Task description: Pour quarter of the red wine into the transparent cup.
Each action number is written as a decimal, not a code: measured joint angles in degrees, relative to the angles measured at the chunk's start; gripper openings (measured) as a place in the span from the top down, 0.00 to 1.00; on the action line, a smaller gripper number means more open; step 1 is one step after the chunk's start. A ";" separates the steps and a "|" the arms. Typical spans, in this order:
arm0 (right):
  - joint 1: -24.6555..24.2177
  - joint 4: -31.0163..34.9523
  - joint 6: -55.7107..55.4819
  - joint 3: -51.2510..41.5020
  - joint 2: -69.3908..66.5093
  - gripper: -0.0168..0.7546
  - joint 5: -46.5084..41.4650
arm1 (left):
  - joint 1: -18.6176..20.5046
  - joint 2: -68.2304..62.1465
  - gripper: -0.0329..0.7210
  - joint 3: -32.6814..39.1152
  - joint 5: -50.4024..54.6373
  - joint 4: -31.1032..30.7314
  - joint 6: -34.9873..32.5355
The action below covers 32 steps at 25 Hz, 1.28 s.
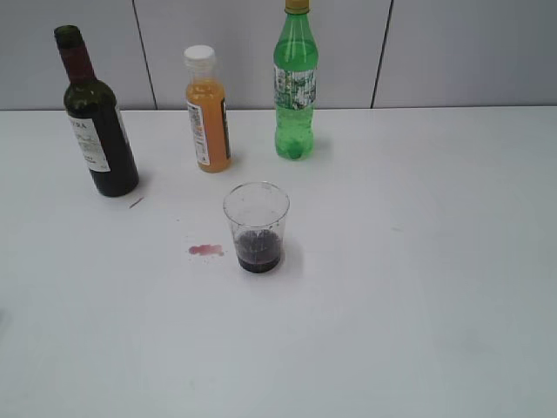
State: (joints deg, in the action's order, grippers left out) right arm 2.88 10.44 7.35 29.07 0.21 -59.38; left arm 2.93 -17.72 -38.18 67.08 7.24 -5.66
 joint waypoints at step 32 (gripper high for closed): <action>0.00 0.07 0.00 0.00 0.00 0.22 0.00 | 0.00 17.99 0.18 11.88 -17.38 -0.30 1.74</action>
State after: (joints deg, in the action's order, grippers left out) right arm 2.88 10.50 7.35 29.07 0.21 -59.38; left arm 2.93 0.27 -26.29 49.69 6.94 -3.92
